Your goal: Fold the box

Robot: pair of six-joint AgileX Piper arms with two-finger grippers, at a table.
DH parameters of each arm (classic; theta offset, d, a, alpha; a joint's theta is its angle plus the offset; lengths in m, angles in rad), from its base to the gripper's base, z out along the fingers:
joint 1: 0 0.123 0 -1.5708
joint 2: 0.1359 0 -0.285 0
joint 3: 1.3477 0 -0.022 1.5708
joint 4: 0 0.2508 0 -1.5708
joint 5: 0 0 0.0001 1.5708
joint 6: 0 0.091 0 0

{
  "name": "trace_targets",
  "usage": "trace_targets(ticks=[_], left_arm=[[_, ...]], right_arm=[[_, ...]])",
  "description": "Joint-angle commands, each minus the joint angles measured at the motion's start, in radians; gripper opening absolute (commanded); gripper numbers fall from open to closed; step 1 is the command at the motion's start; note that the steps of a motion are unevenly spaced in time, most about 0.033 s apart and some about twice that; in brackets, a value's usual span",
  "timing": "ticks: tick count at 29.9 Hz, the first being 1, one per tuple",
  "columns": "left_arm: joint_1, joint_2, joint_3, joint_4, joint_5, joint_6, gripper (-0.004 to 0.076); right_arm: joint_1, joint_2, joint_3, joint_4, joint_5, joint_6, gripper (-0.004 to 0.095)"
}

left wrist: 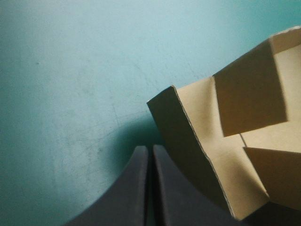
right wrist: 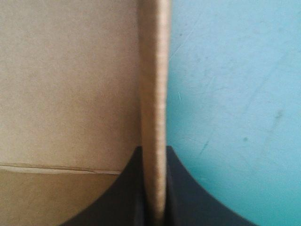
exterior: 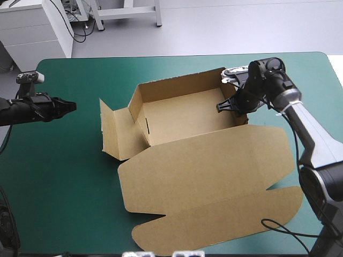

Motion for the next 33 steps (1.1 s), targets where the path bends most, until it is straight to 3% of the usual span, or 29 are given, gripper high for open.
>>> trace_targets(ticks=[1,11,14,19,33], left_arm=[[-0.007,-0.033,-0.023,-0.075,-0.041,-0.017,0.0006],[-0.007,0.046,-0.023,-0.139,-0.1,-0.027,0.0006],[-0.007,0.106,-0.023,-0.217,-0.044,-0.027,0.0006],[-0.022,0.191,-0.023,-0.406,0.133,0.007,-0.0003],[-0.297,0.209,-0.023,-0.403,0.142,0.074,-0.0008]], right_arm=[[-0.022,-0.167,-0.036,0.011,0.014,-0.04,-0.0019],[-0.086,-0.383,-0.036,0.068,0.014,-0.061,-0.0019],[-0.086,-0.407,-0.036,0.127,0.012,-0.072,-0.0019],[-0.086,-0.394,-0.036,0.217,0.007,-0.113,-0.0019],[-0.084,-0.257,-0.036,0.214,-0.133,-0.14,-0.0018]])
